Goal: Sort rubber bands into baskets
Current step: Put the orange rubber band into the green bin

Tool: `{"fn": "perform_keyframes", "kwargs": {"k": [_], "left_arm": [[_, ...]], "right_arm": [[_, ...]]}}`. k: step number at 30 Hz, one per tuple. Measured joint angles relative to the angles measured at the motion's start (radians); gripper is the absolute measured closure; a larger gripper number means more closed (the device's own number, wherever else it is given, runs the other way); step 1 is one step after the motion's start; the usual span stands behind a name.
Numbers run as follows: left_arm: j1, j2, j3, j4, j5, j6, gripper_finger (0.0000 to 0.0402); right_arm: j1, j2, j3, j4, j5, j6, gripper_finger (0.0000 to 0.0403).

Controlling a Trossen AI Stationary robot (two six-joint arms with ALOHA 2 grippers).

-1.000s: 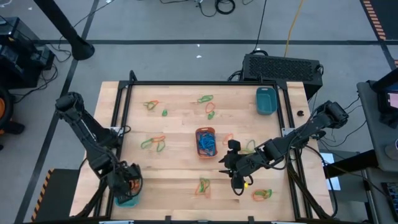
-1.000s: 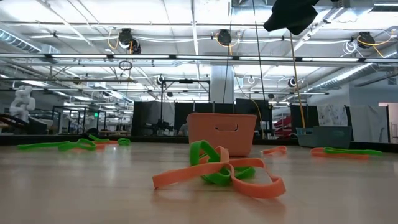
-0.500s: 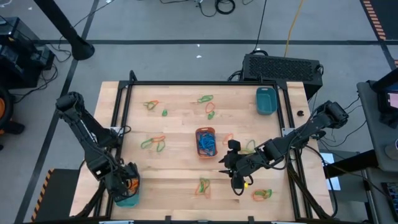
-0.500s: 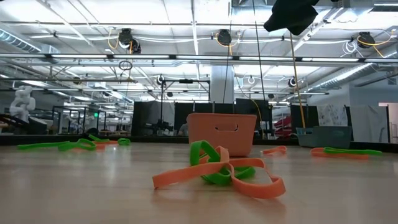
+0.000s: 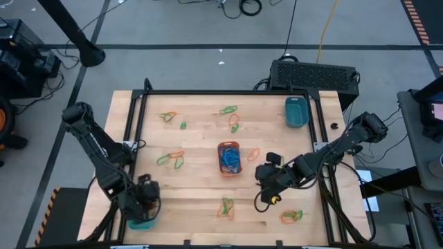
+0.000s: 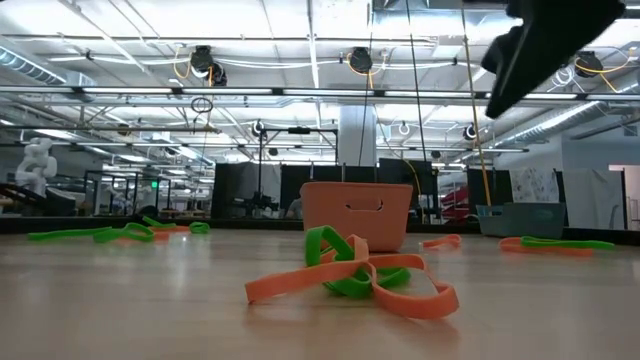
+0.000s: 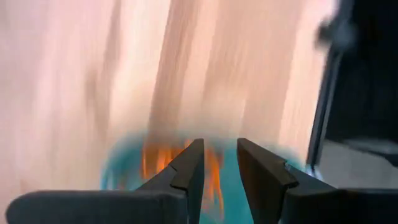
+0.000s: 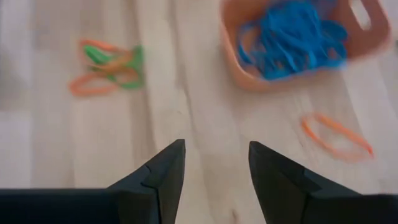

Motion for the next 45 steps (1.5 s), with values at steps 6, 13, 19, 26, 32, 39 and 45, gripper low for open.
{"fn": "perform_keyframes", "kwargs": {"k": [6,13,19,26,32,39,45], "left_arm": [[0.03,0.0,0.0,0.221,-0.376,0.415,0.0299],[0.088,0.006,-0.073,0.634,-0.487,0.799,0.0299],[0.13,0.074,-0.106,0.803,-0.435,0.905,0.0299],[0.171,0.191,-0.108,0.86,-0.403,0.92,0.0299],[0.198,0.256,-0.108,0.92,-0.399,0.933,0.0299],[0.234,0.29,-0.108,0.988,-0.395,0.963,0.0299],[0.253,0.298,-0.108,1.044,-0.393,1.01,0.0299]], "right_arm": [[-0.002,0.0,-0.001,-0.031,0.038,0.066,0.0234],[0.02,0.001,-0.046,0.219,0.024,-0.039,0.0234],[0.046,0.08,-0.107,0.533,-0.079,-0.29,0.0234],[0.087,0.243,-0.101,0.833,-0.212,-0.638,0.0234],[0.088,0.375,-0.095,0.973,-0.209,-0.733,0.0234],[0.073,0.48,-0.095,1.054,-0.21,-0.736,0.0234],[0.063,0.548,-0.095,1.095,-0.217,-0.727,0.0234]]}}
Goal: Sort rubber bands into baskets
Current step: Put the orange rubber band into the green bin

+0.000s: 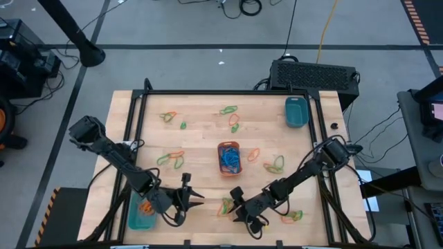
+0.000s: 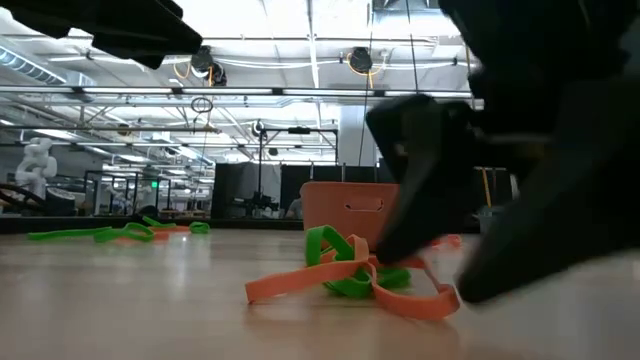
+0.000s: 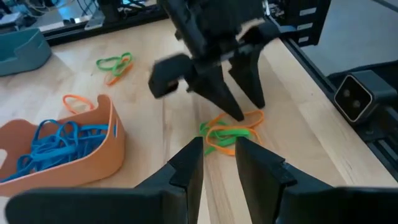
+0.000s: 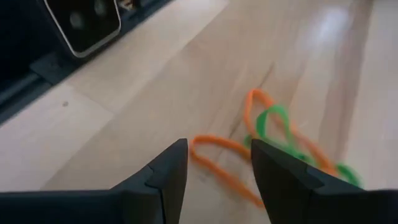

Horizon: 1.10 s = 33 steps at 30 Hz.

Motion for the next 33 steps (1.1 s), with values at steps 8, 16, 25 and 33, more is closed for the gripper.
{"fn": "perform_keyframes", "kwargs": {"k": [8,16,25,33], "left_arm": [[0.006,0.0,0.0,-0.001,0.033,-0.004,0.0299],[0.007,0.0,0.0,-0.001,0.039,-0.007,0.0299],[0.007,0.0,0.0,-0.001,0.039,-0.008,0.0299],[0.007,0.071,0.0,0.135,0.043,0.029,0.0299]], "right_arm": [[0.0,0.015,0.0,-0.009,-0.045,0.017,0.026],[-0.005,0.015,0.0,-0.013,-0.045,0.012,0.0393],[-0.007,-0.057,0.0,-0.017,0.001,0.009,0.04],[-0.007,-0.211,0.0,-0.032,0.018,0.0,0.0402]]}}
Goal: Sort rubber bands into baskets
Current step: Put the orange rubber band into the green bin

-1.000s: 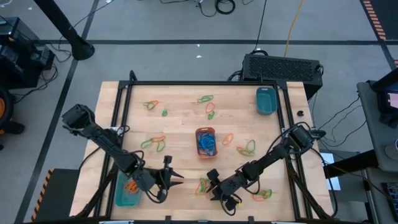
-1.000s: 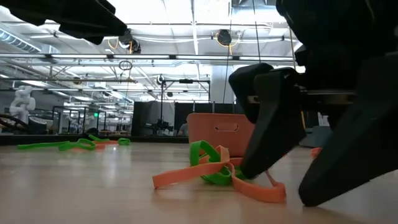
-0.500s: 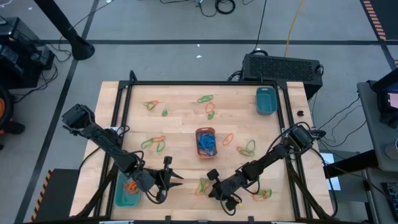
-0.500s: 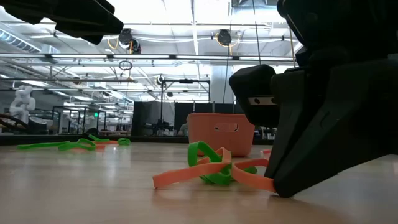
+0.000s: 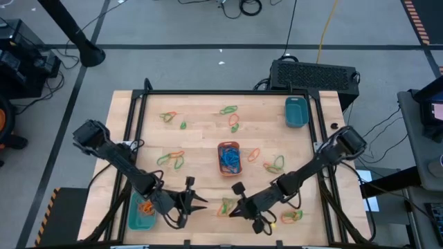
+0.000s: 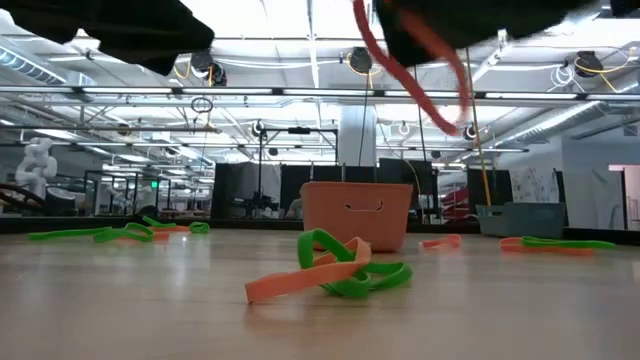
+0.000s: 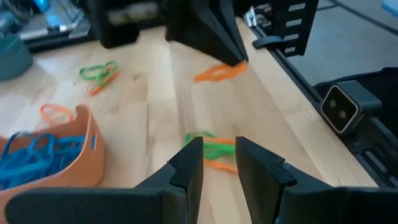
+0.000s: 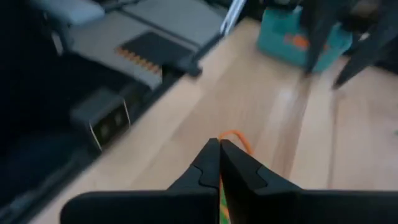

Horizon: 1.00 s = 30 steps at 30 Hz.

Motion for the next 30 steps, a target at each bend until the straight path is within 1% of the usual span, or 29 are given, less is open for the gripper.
{"fn": "perform_keyframes", "kwargs": {"k": [4,9,11,13,15,21,28,30], "left_arm": [[0.003,0.09,0.0,0.18,0.001,0.096,0.0299],[0.024,0.192,0.0,0.444,0.001,0.25,0.0299],[0.036,0.223,0.0,0.52,0.004,0.294,0.0299],[0.047,0.244,0.001,0.571,0.005,0.306,0.0299],[0.059,0.262,0.009,0.586,0.012,0.305,0.0299],[0.095,0.292,0.03,0.59,0.1,0.304,0.0299],[0.129,0.297,0.065,0.596,0.11,0.304,0.0299],[0.136,0.297,0.072,0.593,0.141,0.304,0.0299]], "right_arm": [[0.0,-0.047,0.0,0.022,0.049,0.059,0.0402],[-0.005,-0.056,0.0,0.046,0.05,0.077,0.0402],[-0.007,-0.056,0.0,0.049,0.05,0.077,0.0402],[-0.009,-0.056,0.0,0.048,0.05,0.077,0.0403],[-0.009,-0.056,0.0,0.049,0.049,0.077,0.0403],[-0.013,-0.056,0.0,0.056,0.048,0.077,0.0403],[-0.016,-0.056,0.0,0.065,0.047,0.104,0.0403],[-0.018,-0.056,0.0,0.067,0.047,0.104,0.0403]]}}
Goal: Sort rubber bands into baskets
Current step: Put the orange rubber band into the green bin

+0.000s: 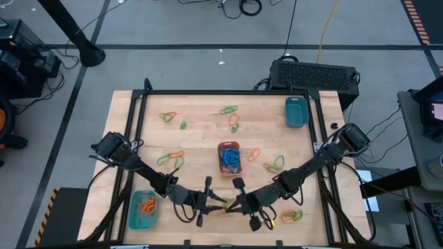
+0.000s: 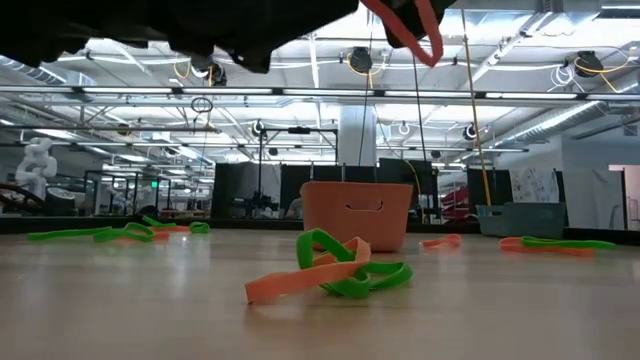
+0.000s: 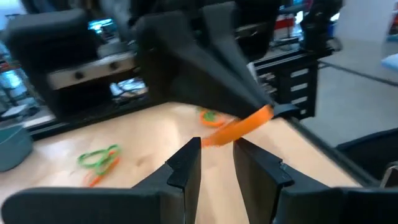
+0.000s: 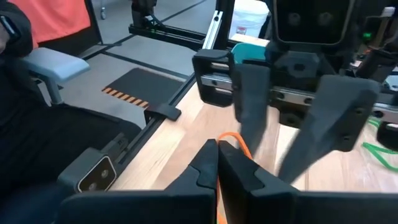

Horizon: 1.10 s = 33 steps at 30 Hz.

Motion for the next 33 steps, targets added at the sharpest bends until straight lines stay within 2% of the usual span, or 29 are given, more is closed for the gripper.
{"fn": "perform_keyframes", "kwargs": {"k": [4,11,14,19,24,29,33], "left_arm": [[0.01,0.0,0.007,-0.002,0.083,0.0,0.0299],[0.012,0.0,0.007,-0.006,0.092,0.0,0.0303],[0.012,0.0,0.007,-0.006,0.092,0.0,0.0322],[0.013,0.0,0.007,-0.005,0.092,0.0,0.0386],[0.013,0.0,0.007,-0.006,0.09,0.0,0.0393],[0.009,-0.015,0.006,-0.032,0.083,-0.012,0.0397],[-0.017,-0.102,0.006,-0.187,0.072,-0.09,0.0398]], "right_arm": [[-0.002,0.0,0.0,0.007,0.0,0.0,0.0402],[-0.002,0.0,0.0,0.012,0.0,0.0,0.0402],[-0.002,0.0,0.0,0.011,-0.001,-0.005,0.0402],[-0.002,0.0,0.0,-0.01,-0.002,-0.007,0.0402],[-0.002,0.0,0.0,-0.024,-0.003,-0.008,0.0401],[-0.001,0.0,0.0,-0.024,0.018,-0.008,0.0368],[-0.001,0.0,0.001,-0.044,0.028,-0.008,0.0328]]}}
